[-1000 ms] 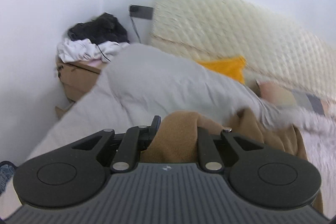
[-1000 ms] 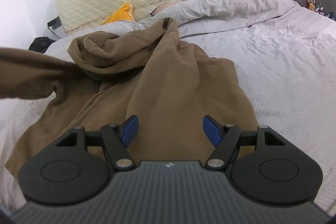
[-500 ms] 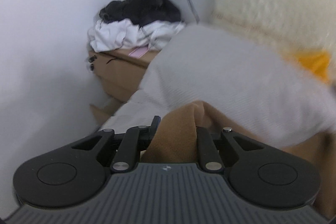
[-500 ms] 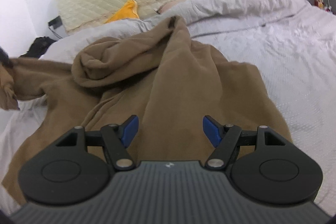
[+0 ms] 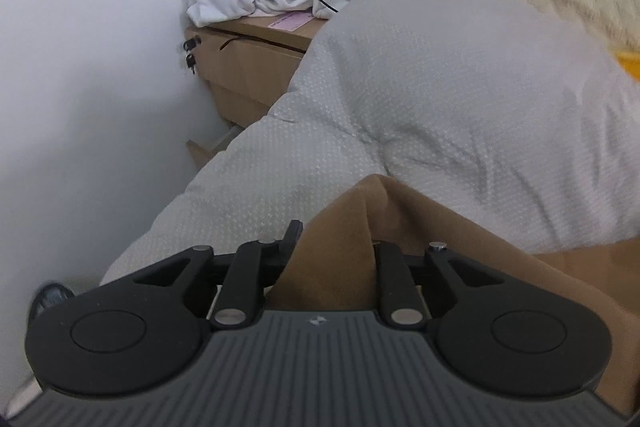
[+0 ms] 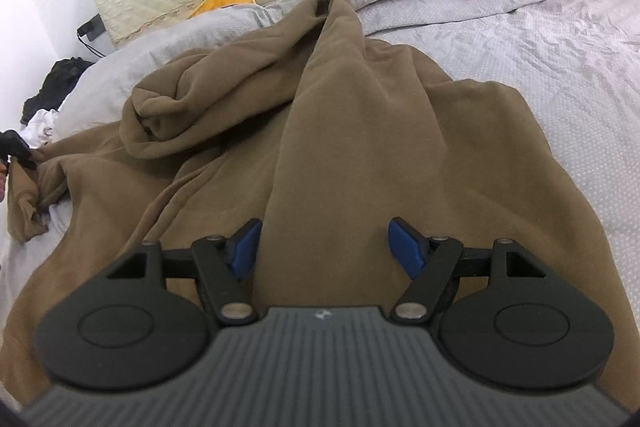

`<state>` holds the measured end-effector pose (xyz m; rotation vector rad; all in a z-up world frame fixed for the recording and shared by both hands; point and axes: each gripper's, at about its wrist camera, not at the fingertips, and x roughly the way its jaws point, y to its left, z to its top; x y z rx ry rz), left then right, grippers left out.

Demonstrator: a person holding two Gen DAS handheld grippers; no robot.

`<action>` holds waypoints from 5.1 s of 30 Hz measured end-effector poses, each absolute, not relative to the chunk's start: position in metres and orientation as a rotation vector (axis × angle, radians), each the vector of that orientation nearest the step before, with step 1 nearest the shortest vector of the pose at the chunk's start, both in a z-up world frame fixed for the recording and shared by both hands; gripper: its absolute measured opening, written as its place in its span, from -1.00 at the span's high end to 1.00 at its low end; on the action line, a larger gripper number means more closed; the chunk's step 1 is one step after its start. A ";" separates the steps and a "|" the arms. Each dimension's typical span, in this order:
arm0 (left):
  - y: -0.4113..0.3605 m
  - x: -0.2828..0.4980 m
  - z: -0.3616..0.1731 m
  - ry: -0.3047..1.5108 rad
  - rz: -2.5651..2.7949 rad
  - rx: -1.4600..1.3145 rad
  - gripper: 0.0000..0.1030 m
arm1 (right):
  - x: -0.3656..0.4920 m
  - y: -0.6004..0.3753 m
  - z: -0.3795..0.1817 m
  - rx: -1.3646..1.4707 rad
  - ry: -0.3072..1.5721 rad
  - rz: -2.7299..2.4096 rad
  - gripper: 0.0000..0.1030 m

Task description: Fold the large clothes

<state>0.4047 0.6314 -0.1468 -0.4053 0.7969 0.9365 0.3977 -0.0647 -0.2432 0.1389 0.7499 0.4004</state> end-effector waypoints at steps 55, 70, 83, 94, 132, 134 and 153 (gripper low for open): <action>0.096 0.268 -0.205 0.814 0.157 -0.332 0.28 | 0.266 -0.123 -0.208 0.080 0.814 0.474 -0.51; 0.098 0.269 -0.203 0.807 0.148 -0.336 0.28 | 0.256 -0.079 -0.246 -0.264 0.902 0.358 -0.29; 0.110 0.252 -0.198 0.760 0.151 -0.436 0.28 | 0.298 -0.158 -0.150 -0.153 0.824 0.281 0.82; 0.107 0.249 -0.191 0.720 0.216 -0.376 0.28 | 0.429 -0.266 -0.052 -0.075 0.517 -0.072 0.83; 0.111 0.320 -0.203 0.733 0.290 -0.329 -0.15 | 0.666 -0.396 -0.260 0.080 0.536 -0.203 -0.39; 0.111 0.314 -0.200 0.725 0.298 -0.321 -0.20 | 0.649 -0.390 -0.246 0.073 0.503 -0.192 -0.71; 0.130 0.233 -0.161 0.604 0.237 -0.460 -0.22 | 0.420 -0.231 -0.142 0.194 0.449 0.223 -0.68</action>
